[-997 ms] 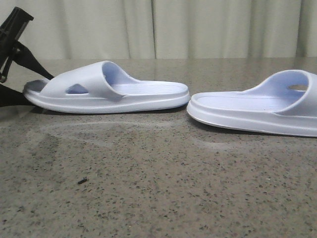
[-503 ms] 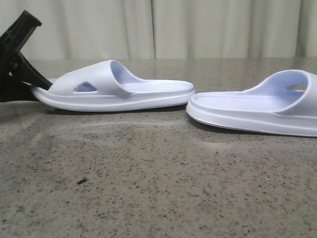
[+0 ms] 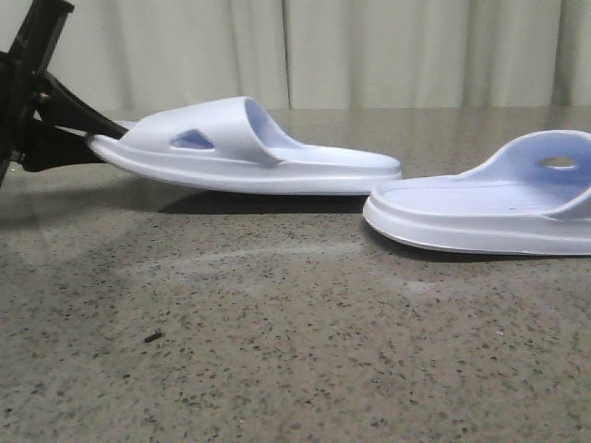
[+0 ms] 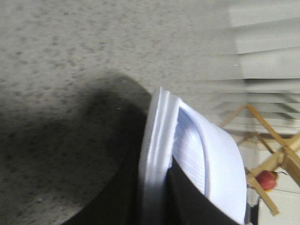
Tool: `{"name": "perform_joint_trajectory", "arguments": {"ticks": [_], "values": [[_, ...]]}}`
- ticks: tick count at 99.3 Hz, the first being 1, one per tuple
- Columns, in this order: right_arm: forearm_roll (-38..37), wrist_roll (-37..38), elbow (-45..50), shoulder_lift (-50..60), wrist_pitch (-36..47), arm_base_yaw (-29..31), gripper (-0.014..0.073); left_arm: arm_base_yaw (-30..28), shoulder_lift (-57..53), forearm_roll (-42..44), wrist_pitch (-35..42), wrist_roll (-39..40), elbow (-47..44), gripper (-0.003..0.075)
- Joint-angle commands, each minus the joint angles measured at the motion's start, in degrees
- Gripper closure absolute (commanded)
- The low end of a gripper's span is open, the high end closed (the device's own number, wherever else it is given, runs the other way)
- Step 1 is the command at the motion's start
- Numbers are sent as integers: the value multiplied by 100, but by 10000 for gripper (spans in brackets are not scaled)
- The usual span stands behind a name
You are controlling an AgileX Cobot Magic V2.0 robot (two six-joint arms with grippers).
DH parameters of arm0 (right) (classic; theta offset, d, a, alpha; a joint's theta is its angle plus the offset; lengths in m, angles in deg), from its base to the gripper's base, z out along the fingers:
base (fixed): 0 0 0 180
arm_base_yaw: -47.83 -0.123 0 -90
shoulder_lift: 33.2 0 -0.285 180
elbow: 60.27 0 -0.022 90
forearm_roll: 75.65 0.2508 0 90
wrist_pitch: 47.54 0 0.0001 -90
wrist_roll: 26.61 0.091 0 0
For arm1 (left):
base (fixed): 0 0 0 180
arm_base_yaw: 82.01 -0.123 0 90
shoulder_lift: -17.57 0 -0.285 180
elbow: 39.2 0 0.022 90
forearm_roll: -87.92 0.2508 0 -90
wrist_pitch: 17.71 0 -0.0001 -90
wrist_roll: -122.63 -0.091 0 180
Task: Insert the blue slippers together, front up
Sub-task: 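Grasp the slipper heel with the left gripper and lift it, then grasp the other slipper heel with the right gripper and lift it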
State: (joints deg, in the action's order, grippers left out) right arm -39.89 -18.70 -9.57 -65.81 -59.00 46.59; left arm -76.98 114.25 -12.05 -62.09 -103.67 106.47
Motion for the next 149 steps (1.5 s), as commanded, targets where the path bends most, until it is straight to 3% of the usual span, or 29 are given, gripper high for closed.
{"name": "perform_joint_trajectory", "arguments": {"ticks": [1, 28, 55, 149], "values": [[53, -30, -217, -78, 343, 67, 119, -166, -309, -497, -463, -193, 113, 704], [53, -30, -217, -272, 78, 486, 119, -779, -817, -585, -837, -197, 113, 704], [90, -30, -217, -964, -235, 875, 119, -773, -1090, -631, -980, -197, 113, 704], [128, -30, -217, -3108, 57, 927, 119, -773, -1090, -631, -1110, -197, 113, 704]]}}
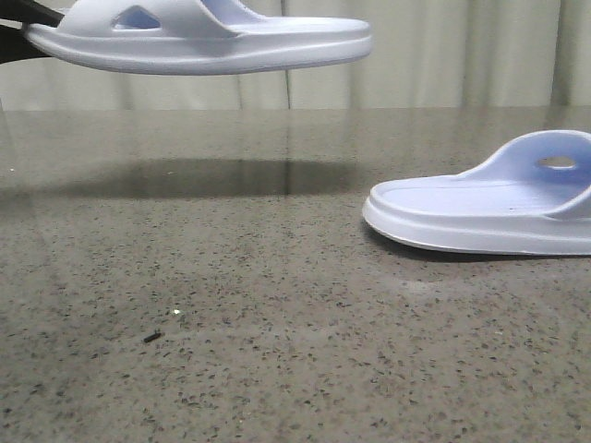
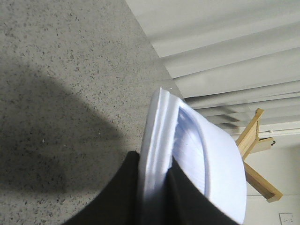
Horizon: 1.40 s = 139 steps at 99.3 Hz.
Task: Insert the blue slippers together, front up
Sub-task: 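Grasp the other slipper heel with the right gripper and lift it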
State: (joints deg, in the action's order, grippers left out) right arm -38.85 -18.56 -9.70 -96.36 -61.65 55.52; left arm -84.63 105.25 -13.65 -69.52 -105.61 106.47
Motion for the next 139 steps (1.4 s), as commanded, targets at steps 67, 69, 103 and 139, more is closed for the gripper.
{"name": "perform_joint_trajectory", "arguments": {"ticks": [67, 69, 103, 139], "values": [[-2, -104, -204, -562, 266, 34, 119, -8, -190, -471, -367, -3, 113, 704], [-2, -104, -204, -572, 266, 34, 119, -8, -190, -471, -367, -3, 113, 704], [-2, -334, -204, -635, -145, 34, 119, -8, -190, -471, -367, -3, 113, 704], [159, -392, -204, -635, -326, -12, 223, -8, -190, -471, -367, -3, 113, 704]]}}
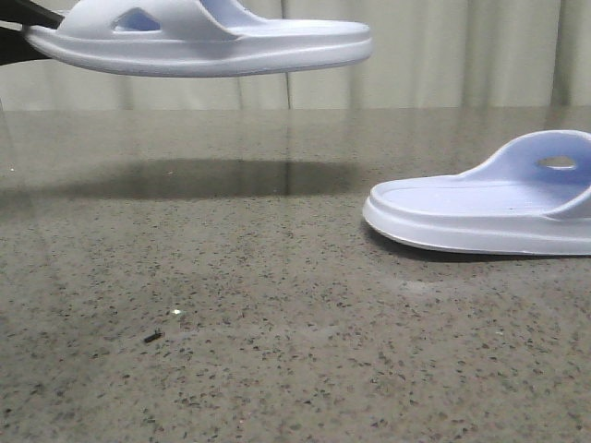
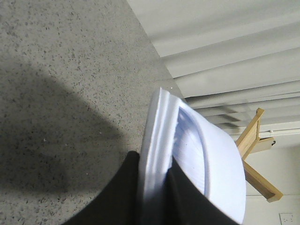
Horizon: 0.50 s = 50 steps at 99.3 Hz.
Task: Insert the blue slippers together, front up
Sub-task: 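Grasp the other slipper heel with the right gripper and lift it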
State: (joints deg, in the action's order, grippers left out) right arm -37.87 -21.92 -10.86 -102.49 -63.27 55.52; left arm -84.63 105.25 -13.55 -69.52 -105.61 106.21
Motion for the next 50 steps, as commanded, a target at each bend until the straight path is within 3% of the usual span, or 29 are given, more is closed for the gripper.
{"name": "perform_joint_trajectory", "arguments": {"ticks": [1, 50], "values": [[61, -56, -88, -22, -163, -22, 223, -8, -190, -481, -367, -3, 139, 704], [163, -56, -88, -33, 7, -267, 225, -8, -190, -481, -367, -3, 139, 704]]}}
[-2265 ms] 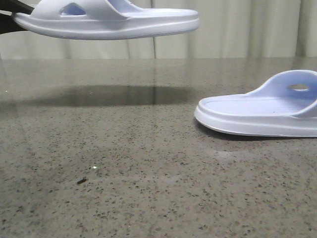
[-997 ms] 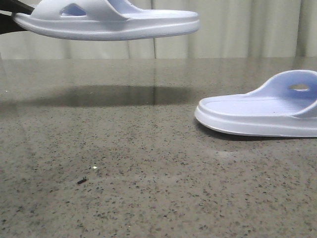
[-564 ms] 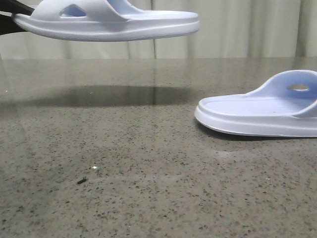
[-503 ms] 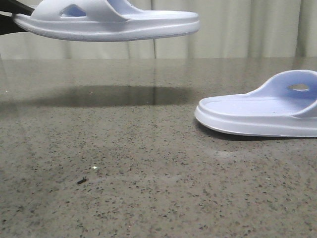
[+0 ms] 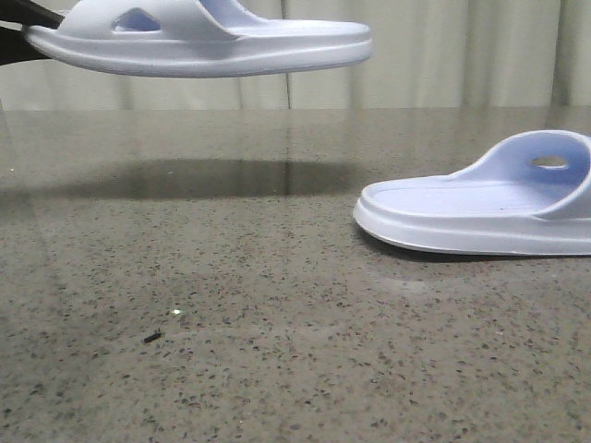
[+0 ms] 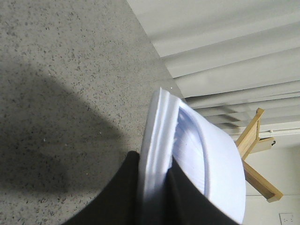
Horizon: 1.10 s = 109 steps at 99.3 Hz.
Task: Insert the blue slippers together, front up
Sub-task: 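Grasp the other slipper heel with the right gripper and lift it, then move the right-held slipper toward the left gripper, stacking it over the other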
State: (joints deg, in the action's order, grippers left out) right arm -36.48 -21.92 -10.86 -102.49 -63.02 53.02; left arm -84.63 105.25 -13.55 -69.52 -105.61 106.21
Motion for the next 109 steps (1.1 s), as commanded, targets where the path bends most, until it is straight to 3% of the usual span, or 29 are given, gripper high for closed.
{"name": "perform_joint_trajectory", "arguments": {"ticks": [1, 11, 30, 42, 87, 109], "values": [[24, -56, -88, -45, -18, -17, 225, -8, -190, -481, -367, -3, 139, 704], [24, -56, -88, -123, -41, -17, 283, -8, -190, -481, -367, -3, 139, 704], [24, -56, -88, -270, -111, -17, 573, -8, -190, -481, -379, -3, 139, 704], [24, -124, -88, -353, -121, -17, 692, -8, -190, -481, -379, -3, 139, 704], [152, -124, -473, 493, 40, -17, 701, -8, -190, -481, -379, -3, 139, 704], [152, -124, -926, 1141, -308, -17, 701, -8, -190, -481, -352, -3, 139, 704]]}}
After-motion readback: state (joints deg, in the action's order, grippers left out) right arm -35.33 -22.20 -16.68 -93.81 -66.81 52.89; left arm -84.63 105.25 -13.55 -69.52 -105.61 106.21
